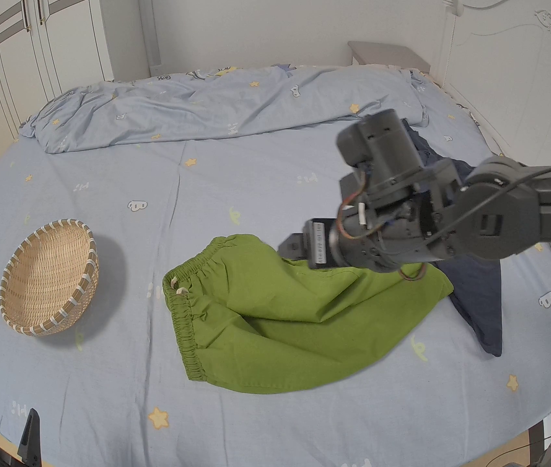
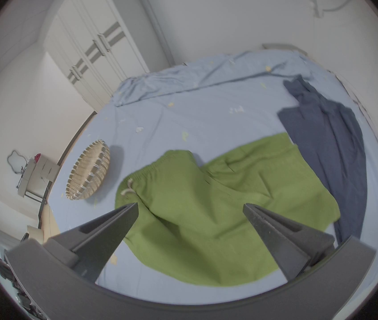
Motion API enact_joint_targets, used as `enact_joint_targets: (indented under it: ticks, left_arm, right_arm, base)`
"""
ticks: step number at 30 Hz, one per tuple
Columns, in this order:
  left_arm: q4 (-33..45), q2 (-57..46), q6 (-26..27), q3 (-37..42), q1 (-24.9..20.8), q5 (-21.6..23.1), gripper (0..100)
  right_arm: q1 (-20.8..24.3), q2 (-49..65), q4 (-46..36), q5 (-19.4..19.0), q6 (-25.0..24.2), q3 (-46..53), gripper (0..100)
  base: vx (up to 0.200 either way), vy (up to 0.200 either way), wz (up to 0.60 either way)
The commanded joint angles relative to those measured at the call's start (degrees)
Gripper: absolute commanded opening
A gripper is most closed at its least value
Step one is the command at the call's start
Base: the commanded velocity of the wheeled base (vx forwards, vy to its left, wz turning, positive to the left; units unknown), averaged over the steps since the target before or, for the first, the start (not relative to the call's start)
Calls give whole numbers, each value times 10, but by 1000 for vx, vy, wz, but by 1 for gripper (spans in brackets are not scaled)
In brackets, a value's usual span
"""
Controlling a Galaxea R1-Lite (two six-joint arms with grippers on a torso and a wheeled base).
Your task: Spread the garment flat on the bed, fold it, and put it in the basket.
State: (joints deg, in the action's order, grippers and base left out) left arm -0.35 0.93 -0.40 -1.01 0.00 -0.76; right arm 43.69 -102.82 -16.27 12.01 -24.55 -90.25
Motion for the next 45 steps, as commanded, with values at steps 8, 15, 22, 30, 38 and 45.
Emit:
enact_joint_targets:
  ticks: [8, 15, 22, 30, 38, 45]
  left_arm:
    - [-4, -9, 25, 10, -1, 3, 100]
    - [57, 239, -187, -427, -75, 17, 100]
    - [86, 473, -165, -363, -82, 128, 100]
    - [-100, 783, -100, -222, -118, 290, 100]
    - [-342, 1064, 25, -203, -110, 371, 100]
    - [-404, 1112, 30, -203, -140, 397, 100]
  right_arm:
    - [-133, 210, -6, -128, -31, 223, 100]
    - [-152, 238, -2, -182, -20, 260, 100]
    - [-149, 240, 14, -181, -14, 313, 100]
    - [-150, 214, 85, -185, -10, 350, 100]
    - [-179, 198, 99, -193, -8, 359, 100]
    - [-192, 199, 137, -194, -7, 398, 100]
  base:
    - [0, 0, 0]
    - [0, 0, 0]
    - [0, 0, 0]
    - [0, 0, 0]
    - [0, 0, 0]
    - [0, 0, 0]
